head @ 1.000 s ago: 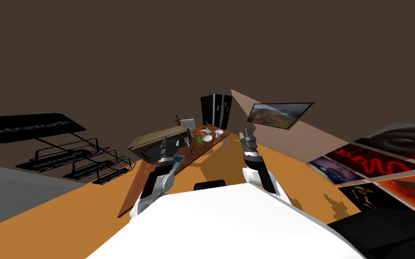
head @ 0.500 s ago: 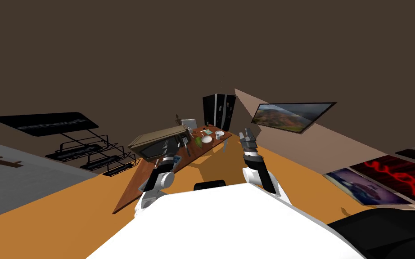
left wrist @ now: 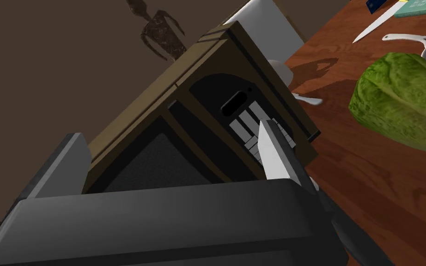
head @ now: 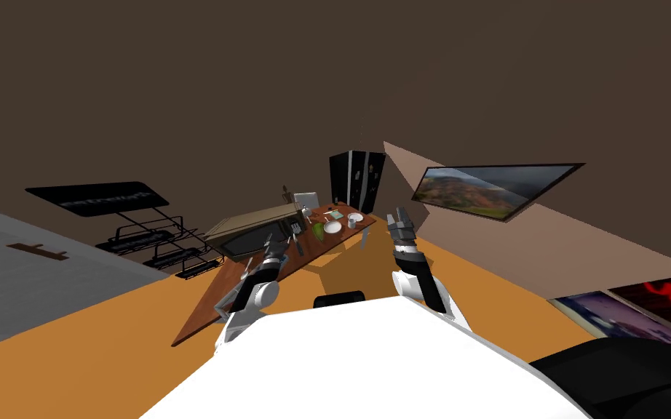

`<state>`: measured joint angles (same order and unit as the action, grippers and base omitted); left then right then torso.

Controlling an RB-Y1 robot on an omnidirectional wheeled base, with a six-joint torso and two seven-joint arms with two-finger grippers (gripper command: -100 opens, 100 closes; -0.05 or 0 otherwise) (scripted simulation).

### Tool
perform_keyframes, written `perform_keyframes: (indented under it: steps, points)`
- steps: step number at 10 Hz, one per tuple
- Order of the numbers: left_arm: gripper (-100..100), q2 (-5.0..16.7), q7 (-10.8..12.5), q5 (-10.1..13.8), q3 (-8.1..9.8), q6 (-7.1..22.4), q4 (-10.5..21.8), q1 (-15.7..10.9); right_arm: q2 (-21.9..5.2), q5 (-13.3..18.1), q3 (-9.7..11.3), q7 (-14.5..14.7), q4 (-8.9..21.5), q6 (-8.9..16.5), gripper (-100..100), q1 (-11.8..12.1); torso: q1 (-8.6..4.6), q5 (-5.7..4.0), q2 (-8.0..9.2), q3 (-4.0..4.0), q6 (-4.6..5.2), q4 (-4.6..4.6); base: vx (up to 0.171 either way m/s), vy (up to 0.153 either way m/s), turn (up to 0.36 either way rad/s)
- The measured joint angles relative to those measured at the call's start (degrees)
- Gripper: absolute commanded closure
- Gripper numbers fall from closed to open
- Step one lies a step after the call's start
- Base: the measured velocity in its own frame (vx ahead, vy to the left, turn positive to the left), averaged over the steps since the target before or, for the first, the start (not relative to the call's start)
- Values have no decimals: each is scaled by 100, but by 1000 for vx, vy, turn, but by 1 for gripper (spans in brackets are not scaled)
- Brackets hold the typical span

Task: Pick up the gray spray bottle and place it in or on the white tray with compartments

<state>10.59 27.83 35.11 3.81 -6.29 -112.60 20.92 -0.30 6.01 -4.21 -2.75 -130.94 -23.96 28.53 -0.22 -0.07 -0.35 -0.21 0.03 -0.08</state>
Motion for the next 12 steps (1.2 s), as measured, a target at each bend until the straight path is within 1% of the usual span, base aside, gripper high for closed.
perform_keyframes:
  steps: [1,2,3,4,5,6,7,8,9,10,11,12]
  points:
    - [-100,-1,91,125,67,70,170,-80,0,0,0,0,0,0,0,0,2,1,-4,-2,-1,-1,95,-125,127]
    - [-100,-11,220,283,141,176,340,-103,0,0,0,0,0,0,0,1,-12,-1,-15,-8,-2,-3,131,-176,117]
    - [-100,28,384,459,219,272,473,-47,1,0,0,0,0,0,0,1,-30,-5,-26,-15,-1,-6,136,-177,75]
    - [-100,-83,494,577,292,416,547,8,1,0,1,0,0,0,0,1,-35,-7,-32,-18,0,-7,87,-120,29]
    - [-100,-4,601,715,342,467,701,-39,0,0,0,0,0,0,0,0,-15,-4,-21,-13,1,-5,73,-105,42]
    - [-100,77,744,888,407,505,832,-14,0,0,0,0,0,0,0,1,-7,-2,-14,-9,-1,-4,73,-130,84]
    - [-100,114,895,1062,501,586,1030,-43,0,0,0,0,0,0,0,0,-13,-2,-12,-7,0,-3,127,-123,67]
    - [-100,122,1040,1231,625,725,1165,-30,0,0,0,0,0,0,0,1,-11,-3,-27,-15,0,-5,161,-129,55]
    - [-100,177,1196,1415,690,810,1280,70,0,0,0,0,0,0,0,1,-13,-3,-38,-22,-1,-8,126,-145,50]
    - [-100,227,1341,1584,758,868,1475,80,0,0,0,0,0,0,0,1,-18,-4,-33,-20,0,-8,74,-120,13]
    - [-100,208,1407,1641,836,956,1535,65,0,0,0,0,0,0,0,0,-12,-4,-19,-12,2,-5,66,-94,12]
    - [-100,140,1458,1691,957,1103,1550,89,0,0,0,0,0,0,0,0,-3,-2,-12,-7,0,-3,91,-88,38]
